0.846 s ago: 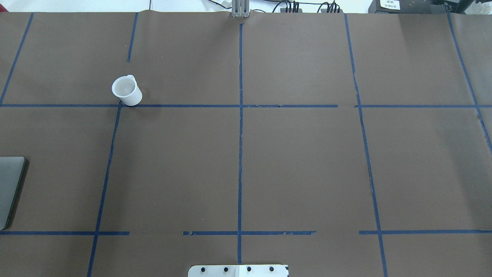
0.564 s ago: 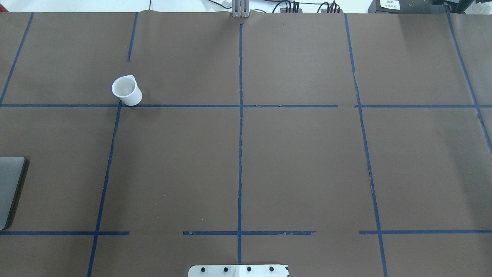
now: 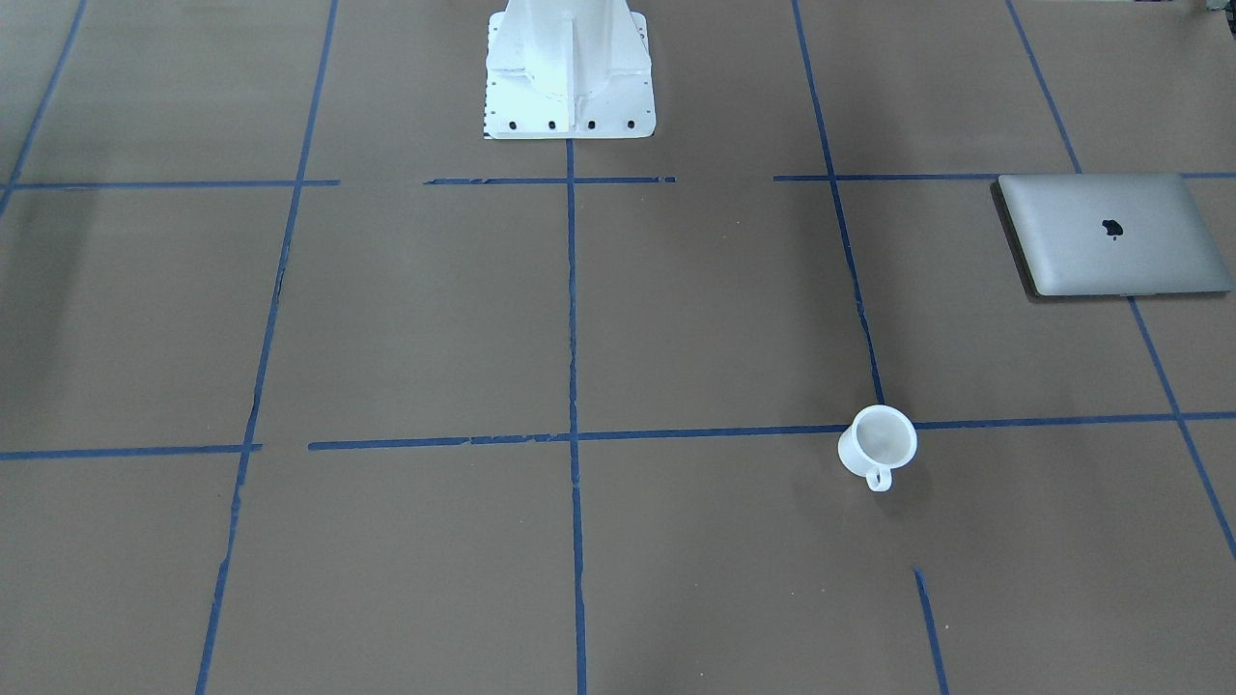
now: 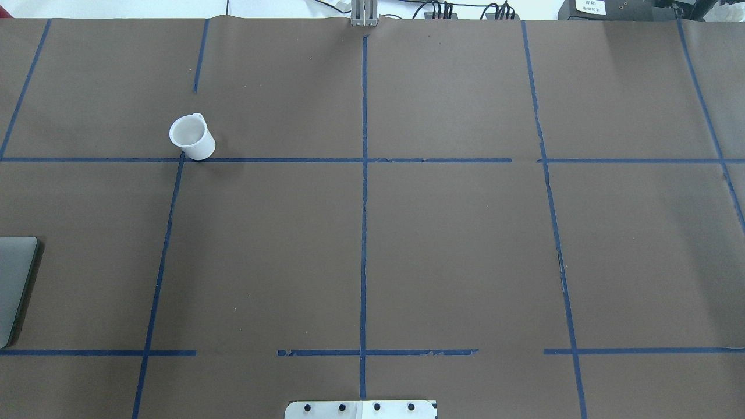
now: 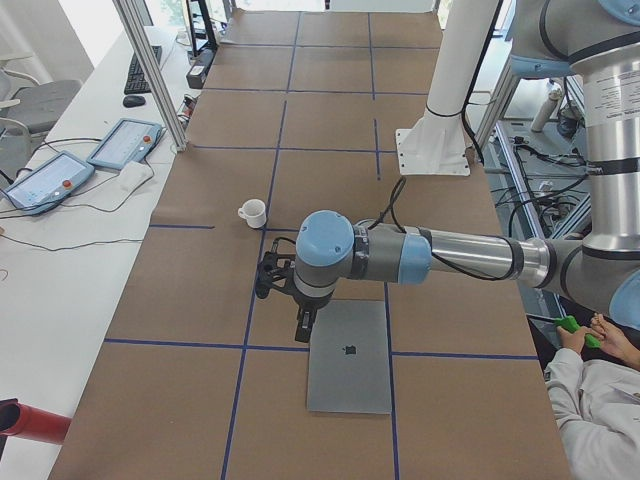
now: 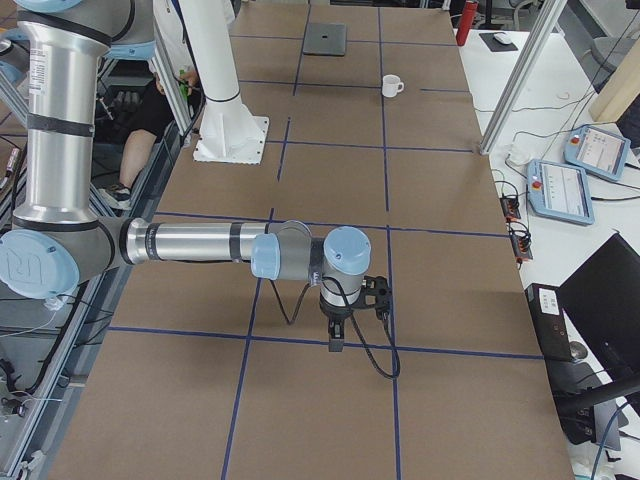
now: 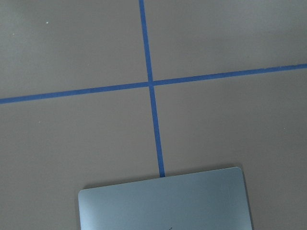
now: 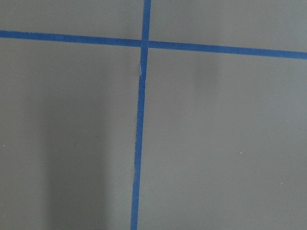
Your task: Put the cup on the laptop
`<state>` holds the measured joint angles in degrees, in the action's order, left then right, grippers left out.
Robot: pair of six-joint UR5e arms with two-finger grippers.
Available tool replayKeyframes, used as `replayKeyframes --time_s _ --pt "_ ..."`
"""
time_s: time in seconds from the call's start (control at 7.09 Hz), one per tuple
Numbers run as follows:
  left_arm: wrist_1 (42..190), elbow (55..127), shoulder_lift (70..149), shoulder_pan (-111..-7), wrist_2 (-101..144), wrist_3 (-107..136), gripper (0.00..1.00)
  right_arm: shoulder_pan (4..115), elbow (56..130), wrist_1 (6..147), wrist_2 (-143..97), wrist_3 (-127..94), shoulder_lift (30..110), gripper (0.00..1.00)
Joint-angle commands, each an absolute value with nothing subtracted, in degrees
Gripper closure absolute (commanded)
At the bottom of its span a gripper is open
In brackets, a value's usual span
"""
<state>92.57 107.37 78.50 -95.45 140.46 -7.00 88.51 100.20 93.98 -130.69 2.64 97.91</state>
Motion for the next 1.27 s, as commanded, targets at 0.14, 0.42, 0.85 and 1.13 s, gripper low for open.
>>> replayKeyframes --time_s 0.14,0.42,0.85,1.13 --pt "103.5 106.4 85.5 -82.9 144.2 11.9 0.0 88.5 100.2 94.0 -130.7 2.6 97.9 0.0" --pt "104.5 101.0 98.6 -72.6 143.4 25.9 0.0 88.5 100.2 94.0 -130.7 2.6 97.9 0.0" --pt "105.1 80.8 117.6 -64.0 133.8 33.3 0.0 88.5 100.2 94.0 -130.7 2.6 97.9 0.0" --pt "115.0 66.2 125.7 -62.3 132.4 40.5 0.0 88.5 100.2 94.0 -130.7 2.6 97.9 0.0"
